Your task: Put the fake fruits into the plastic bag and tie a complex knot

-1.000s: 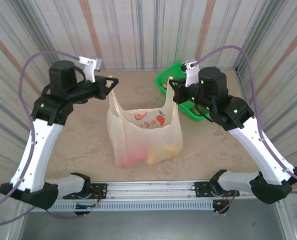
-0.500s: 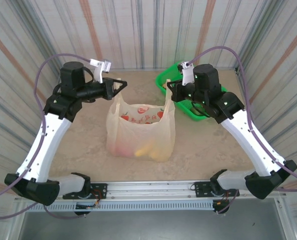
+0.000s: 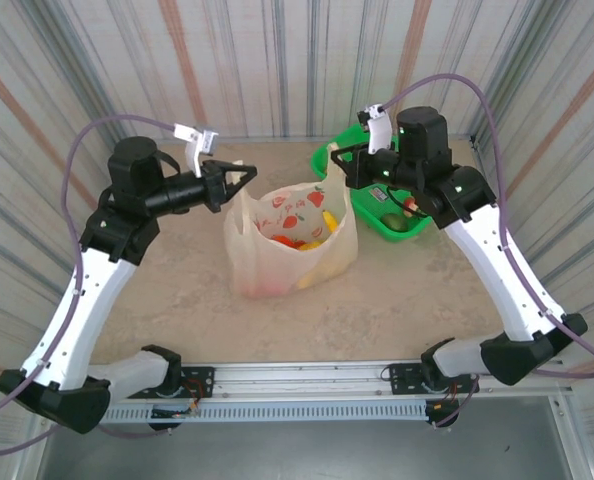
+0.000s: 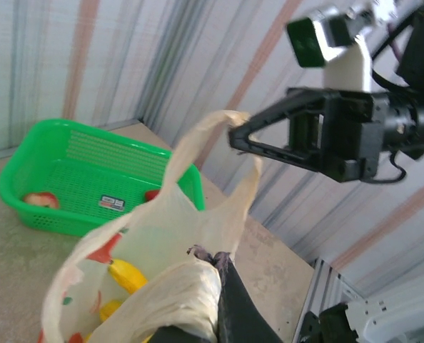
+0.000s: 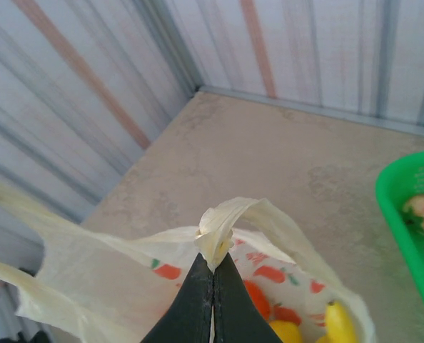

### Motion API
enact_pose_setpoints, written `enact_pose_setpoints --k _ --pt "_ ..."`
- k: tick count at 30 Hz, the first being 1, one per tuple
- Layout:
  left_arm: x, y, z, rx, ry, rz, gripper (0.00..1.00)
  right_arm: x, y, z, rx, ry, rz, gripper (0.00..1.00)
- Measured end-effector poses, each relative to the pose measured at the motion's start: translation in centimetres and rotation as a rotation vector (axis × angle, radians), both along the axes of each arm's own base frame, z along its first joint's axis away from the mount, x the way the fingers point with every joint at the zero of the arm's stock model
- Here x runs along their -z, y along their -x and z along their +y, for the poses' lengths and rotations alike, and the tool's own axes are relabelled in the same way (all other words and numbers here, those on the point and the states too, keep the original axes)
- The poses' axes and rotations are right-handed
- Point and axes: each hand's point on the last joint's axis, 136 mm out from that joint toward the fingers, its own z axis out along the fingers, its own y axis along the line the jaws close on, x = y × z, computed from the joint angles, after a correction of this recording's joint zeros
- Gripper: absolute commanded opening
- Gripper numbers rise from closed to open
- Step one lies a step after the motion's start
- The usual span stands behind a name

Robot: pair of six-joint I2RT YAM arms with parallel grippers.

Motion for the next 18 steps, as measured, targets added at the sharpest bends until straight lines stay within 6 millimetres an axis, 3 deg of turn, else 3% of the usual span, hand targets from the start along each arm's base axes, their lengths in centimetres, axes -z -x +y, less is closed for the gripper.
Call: enact_pose_setpoints --k 4,8,15,18 --pt "2.4 0.2 -0.7 0.021 -0.036 -0.019 0.23 1.1 -0.1 1.0 -0.048 -0.002 0.041 0.0" --pt "4.4 -0.2 -0.3 -0.004 -0.075 -0.046 0.47 1.2 0.5 1.5 -0.087 -0.012 0.059 0.0" --pt "2.8 1.0 0.7 -0.031 -0.062 -0.226 0.66 0.7 1.3 1.7 -0.131 -0.037 0.059 0.01" --pt "2.6 1.8 1.3 -0.051 -0.045 -0.286 0.8 0.3 1.7 1.5 -0.133 -0.043 0.05 0.01"
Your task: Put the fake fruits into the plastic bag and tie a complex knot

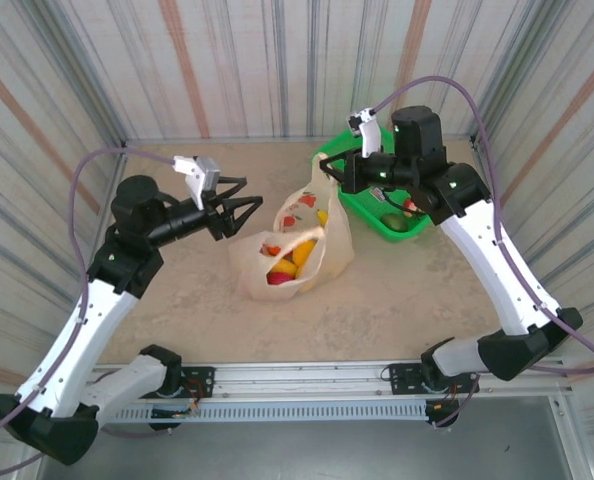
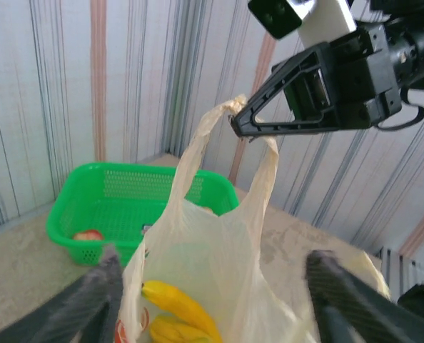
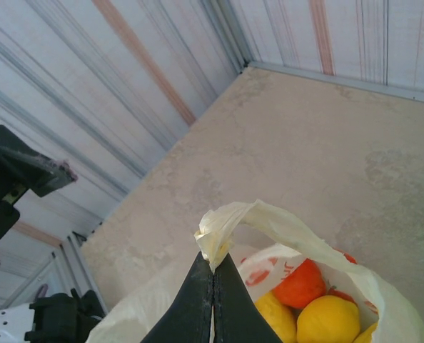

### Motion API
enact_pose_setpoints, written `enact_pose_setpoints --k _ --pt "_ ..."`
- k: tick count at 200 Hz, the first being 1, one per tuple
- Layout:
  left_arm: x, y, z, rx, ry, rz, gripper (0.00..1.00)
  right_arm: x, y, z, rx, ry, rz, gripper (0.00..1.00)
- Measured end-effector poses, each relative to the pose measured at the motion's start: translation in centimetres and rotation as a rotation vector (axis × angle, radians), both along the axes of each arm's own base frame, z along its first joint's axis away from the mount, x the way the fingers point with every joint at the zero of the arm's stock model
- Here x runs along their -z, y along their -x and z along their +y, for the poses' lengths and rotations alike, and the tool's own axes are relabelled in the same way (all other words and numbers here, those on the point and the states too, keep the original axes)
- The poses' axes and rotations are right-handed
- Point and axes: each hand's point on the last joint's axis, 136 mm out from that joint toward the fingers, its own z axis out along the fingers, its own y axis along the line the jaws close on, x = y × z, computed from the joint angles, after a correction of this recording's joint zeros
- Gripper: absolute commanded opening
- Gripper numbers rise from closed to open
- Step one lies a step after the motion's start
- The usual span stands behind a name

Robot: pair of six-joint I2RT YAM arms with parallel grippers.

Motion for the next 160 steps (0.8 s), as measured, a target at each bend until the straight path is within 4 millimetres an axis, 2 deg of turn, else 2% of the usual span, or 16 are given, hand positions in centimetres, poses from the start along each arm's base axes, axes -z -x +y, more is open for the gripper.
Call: enact_pose_setpoints --k 19,51,77,114,138,160 --pt "0.1 0.6 0.4 -0.006 0.02 -0.042 0.87 -0.2 0.4 -0.2 -0.003 -0.005 -0.007 0.01" --pt "1.6 2.7 -0.2 0.055 0.016 -0.105 0.87 -0.1 0.7 -0.2 -0.011 -0.008 -0.005 0.01" --pt "2.8 6.1 -2.8 0.239 -0.039 -0.141 0.87 0.1 0.7 -0.1 -0.013 -0.007 0.0 0.01" --pt "3.8 9.7 -6.7 0.469 -0.161 -0.148 0.87 0.2 0.6 -0.1 -0.013 -0.007 0.001 0.01" --pt "4.7 10.9 -8.3 0.555 -0.234 -0.16 0.85 0.2 0.6 -0.1 -0.013 -0.007 0.0 0.01" --pt "6.6 10.6 -9.4 0.57 -0.312 -0.154 0.83 0.2 0.6 -0.1 -0.012 -0.007 -0.001 0.02"
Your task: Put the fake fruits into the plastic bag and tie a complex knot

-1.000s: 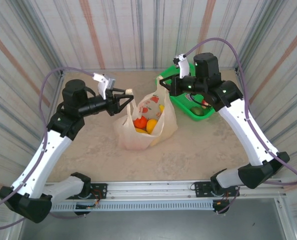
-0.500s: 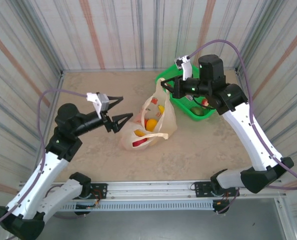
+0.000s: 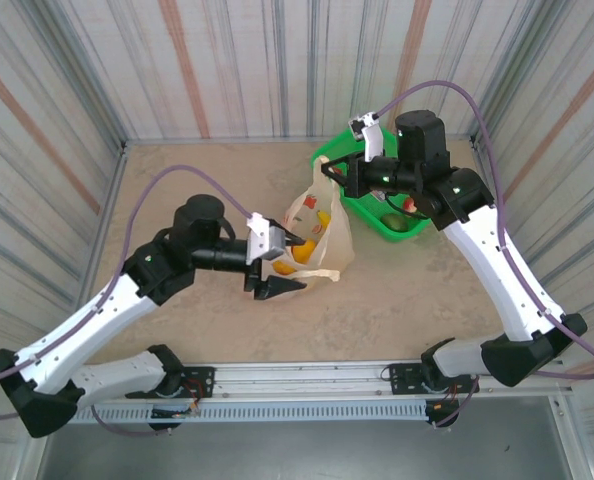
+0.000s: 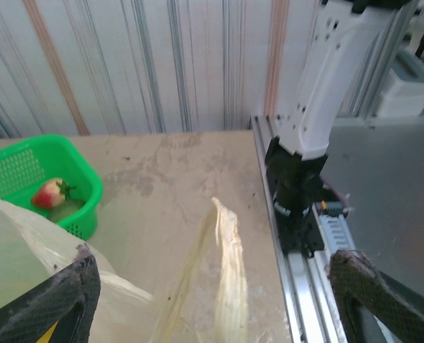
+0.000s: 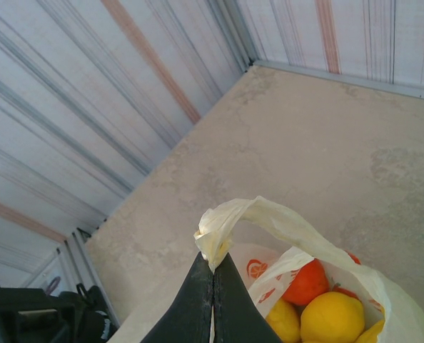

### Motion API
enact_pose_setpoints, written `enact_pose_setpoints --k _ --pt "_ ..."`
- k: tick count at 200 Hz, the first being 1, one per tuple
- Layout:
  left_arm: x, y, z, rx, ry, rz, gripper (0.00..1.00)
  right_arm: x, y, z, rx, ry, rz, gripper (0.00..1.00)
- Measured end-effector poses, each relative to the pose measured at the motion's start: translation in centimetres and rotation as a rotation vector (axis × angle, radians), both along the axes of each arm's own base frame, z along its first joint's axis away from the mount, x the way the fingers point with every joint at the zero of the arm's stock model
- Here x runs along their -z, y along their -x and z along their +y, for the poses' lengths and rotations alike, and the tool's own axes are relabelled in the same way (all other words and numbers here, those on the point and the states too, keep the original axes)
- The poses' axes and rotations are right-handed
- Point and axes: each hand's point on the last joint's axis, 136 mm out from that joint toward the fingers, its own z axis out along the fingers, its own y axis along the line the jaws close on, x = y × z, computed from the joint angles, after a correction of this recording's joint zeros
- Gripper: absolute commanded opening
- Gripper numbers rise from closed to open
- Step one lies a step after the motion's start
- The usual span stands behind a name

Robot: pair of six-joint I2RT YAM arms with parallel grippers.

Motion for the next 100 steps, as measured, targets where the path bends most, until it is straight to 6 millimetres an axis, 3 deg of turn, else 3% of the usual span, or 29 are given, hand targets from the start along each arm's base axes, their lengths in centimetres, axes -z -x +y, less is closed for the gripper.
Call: enact_pose_setpoints --k 31,49,57,83,100 --pt "2.9 -0.5 -1.3 0.014 -0.093 0.005 0.78 0.0 0.0 0.0 0.001 0.0 0.0 0.02" --pt "3.8 -0.5 -1.8 0.025 -0.124 -0.001 0.68 0.0 -0.1 -0.1 0.006 0.001 0.0 0.02" --pt "4.0 -0.4 -2.1 0.03 -0.137 -0.006 0.58 0.0 -0.2 -0.2 0.008 0.002 0.0 0.02" --pt "4.0 -0.9 -2.6 0.009 -0.156 -0.043 0.02 0.1 -0.3 -0.3 0.018 0.006 -0.002 0.01" --pt "3.6 -2.0 -2.6 -0.047 -0.141 -0.087 0.0 0.5 -0.7 -0.5 0.037 0.016 0.0 0.06"
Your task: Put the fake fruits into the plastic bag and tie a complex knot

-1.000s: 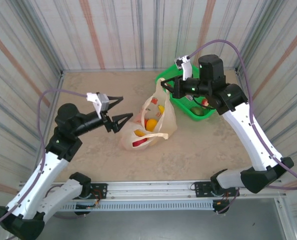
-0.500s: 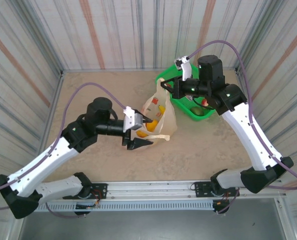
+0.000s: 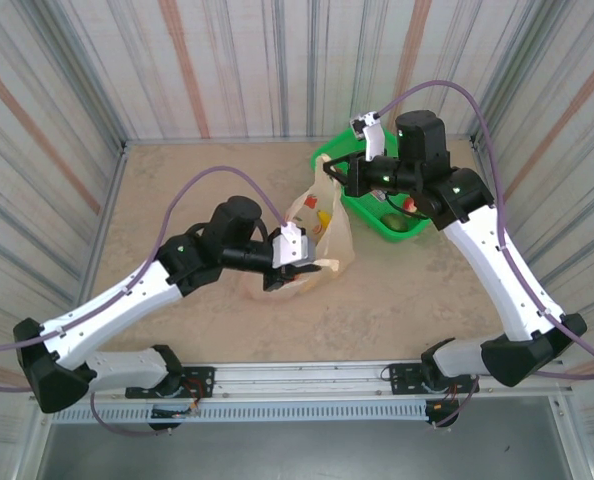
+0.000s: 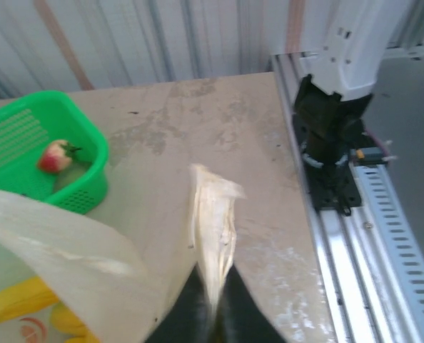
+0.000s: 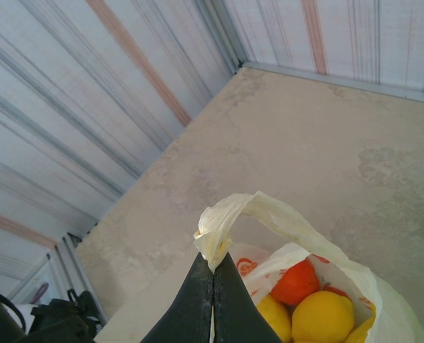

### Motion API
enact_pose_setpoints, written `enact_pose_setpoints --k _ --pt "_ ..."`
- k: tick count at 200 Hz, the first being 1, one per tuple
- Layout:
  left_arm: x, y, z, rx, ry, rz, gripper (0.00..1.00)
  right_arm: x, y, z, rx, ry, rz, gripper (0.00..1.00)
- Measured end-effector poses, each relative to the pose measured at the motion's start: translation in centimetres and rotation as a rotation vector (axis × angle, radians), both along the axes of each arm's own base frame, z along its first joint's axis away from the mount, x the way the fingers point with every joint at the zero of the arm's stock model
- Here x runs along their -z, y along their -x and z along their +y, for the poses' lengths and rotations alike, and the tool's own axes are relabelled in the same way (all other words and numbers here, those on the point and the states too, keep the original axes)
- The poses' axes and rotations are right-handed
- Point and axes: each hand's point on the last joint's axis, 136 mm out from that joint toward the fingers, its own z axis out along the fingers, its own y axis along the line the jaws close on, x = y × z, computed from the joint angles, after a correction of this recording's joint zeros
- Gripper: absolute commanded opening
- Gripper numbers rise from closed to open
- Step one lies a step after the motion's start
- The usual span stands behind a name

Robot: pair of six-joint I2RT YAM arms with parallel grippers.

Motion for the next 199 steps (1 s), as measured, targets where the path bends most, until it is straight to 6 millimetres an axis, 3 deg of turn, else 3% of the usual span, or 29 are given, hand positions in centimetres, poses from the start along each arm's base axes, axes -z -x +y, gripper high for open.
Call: enact_pose_setpoints --k 32,54,77,101,136,165,199 --pt "-1.4 -2.2 2.3 -0.215 0.145 -0.115 0.0 1.0 -1.3 -1.5 0.077 0.029 0.013 0.15" --pt "-2.6 -4.3 4.7 -0.41 0.256 -0.153 0.0 1.2 -1.9 -2.3 0.114 0.04 0.018 0.35" --pt "-3.9 -6.2 5.8 -0.547 0.333 -0.165 0.0 1.6 -1.9 -2.5 0.129 0.056 0.035 0.47" --pt "-4.5 -7.6 6.9 -0.655 0.396 -0.178 0.0 0.7 -1.7 -2.6 0.146 0.066 0.024 0.46" --pt "-5.1 -8.2 7.6 -0.709 0.44 -0.184 0.0 -2.5 -0.5 -2.4 0.147 0.036 -0.009 0.43" --pt "-5.8 -8.3 7.8 -0.718 0.469 -0.193 0.0 -5.0 1.9 -1.0 0.087 -0.047 0.005 0.43" --pt "-5.7 -8.3 7.8 -0.719 0.47 -0.194 0.0 -3.8 5.7 4.4 -0.069 -0.056 0.095 0.52"
